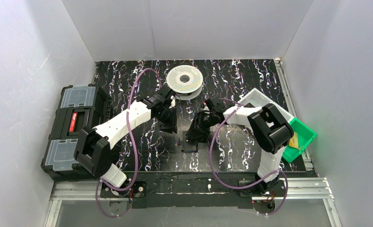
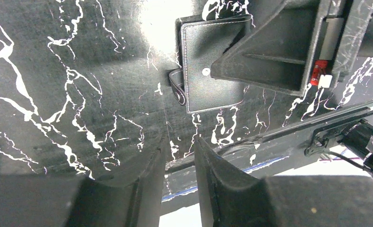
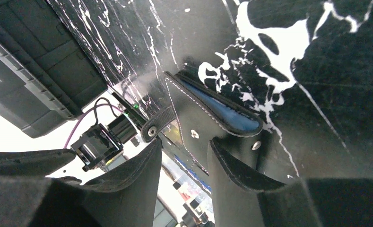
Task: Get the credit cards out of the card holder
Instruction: Close the card holder at the center of the board, then reset both arms
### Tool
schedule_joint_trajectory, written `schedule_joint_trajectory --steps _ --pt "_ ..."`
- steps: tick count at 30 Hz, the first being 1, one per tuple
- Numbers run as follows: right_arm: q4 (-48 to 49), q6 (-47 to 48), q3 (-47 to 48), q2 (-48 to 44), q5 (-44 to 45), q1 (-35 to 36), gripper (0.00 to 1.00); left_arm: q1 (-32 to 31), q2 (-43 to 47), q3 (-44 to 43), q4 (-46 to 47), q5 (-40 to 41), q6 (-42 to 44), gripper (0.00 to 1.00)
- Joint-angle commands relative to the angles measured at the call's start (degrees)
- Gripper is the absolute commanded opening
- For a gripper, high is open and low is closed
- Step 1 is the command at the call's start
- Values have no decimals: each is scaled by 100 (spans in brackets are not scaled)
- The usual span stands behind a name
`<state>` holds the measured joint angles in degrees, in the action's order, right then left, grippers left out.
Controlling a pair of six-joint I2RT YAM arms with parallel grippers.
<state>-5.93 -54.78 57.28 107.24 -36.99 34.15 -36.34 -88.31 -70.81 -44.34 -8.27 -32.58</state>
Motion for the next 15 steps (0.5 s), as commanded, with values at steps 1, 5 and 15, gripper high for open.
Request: schedule_joint_trajectory --steps 1,5,15 --pt "-169 312 248 -480 333 21 49 61 236 -362 -252 149 158 29" --pt "-476 433 584 -737 341 21 49 74 217 -549 -256 88 249 30" --pt "-1313 733 1111 -1448 856 -94 60 186 307 -1090 -146 -120 378 53"
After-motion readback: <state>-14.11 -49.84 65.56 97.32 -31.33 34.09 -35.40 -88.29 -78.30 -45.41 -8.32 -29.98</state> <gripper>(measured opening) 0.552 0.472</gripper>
